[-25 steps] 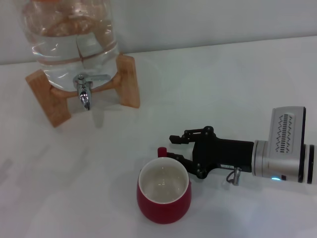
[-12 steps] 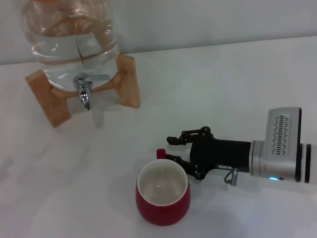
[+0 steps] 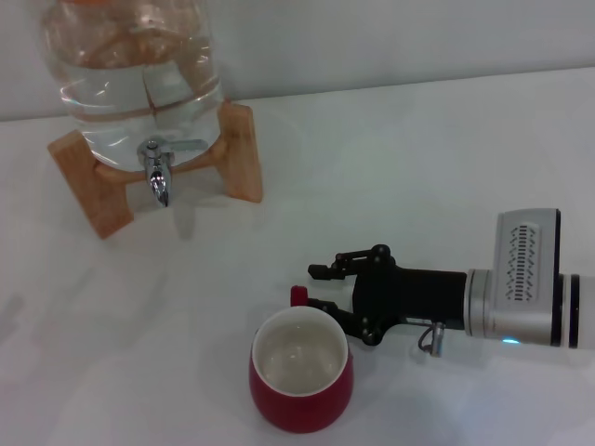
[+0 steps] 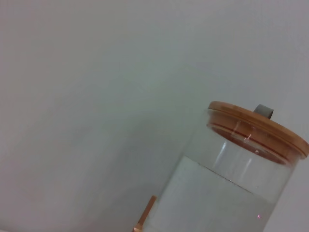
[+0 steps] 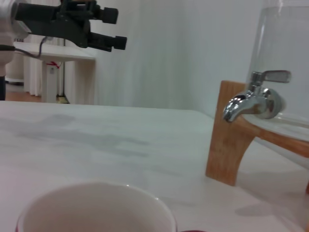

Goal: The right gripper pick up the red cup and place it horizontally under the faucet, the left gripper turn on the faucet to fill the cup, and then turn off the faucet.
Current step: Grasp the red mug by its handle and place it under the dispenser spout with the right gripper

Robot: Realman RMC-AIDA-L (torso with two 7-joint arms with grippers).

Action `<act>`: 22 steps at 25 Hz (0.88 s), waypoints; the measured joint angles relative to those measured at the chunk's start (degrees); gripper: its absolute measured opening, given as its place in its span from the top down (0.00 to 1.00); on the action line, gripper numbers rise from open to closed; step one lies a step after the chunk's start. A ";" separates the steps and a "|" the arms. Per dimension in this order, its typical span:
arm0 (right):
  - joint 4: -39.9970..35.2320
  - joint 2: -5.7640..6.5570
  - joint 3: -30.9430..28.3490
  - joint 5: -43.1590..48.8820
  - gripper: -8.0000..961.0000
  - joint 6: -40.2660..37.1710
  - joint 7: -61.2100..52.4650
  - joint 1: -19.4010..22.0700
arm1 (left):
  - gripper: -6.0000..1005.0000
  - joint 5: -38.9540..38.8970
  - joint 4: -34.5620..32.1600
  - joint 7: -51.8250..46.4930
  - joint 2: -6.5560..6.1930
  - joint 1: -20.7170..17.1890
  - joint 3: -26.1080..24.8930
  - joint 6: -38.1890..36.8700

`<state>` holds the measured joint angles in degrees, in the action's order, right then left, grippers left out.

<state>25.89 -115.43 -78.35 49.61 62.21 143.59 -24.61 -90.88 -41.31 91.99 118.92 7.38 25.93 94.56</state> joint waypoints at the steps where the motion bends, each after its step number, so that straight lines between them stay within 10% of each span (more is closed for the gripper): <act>1: 0.03 -0.02 0.09 -0.06 0.62 0.00 0.02 0.00 | 0.13 0.00 0.00 0.00 0.00 0.00 0.00 0.00; 22: 0.65 -0.24 3.83 -3.61 0.62 0.25 0.32 -0.35 | 0.13 0.00 0.17 -0.06 0.00 -0.13 0.00 0.01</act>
<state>26.54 -115.67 -74.52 45.99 62.46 143.91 -24.95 -90.87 -41.13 91.93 118.92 7.25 25.93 94.57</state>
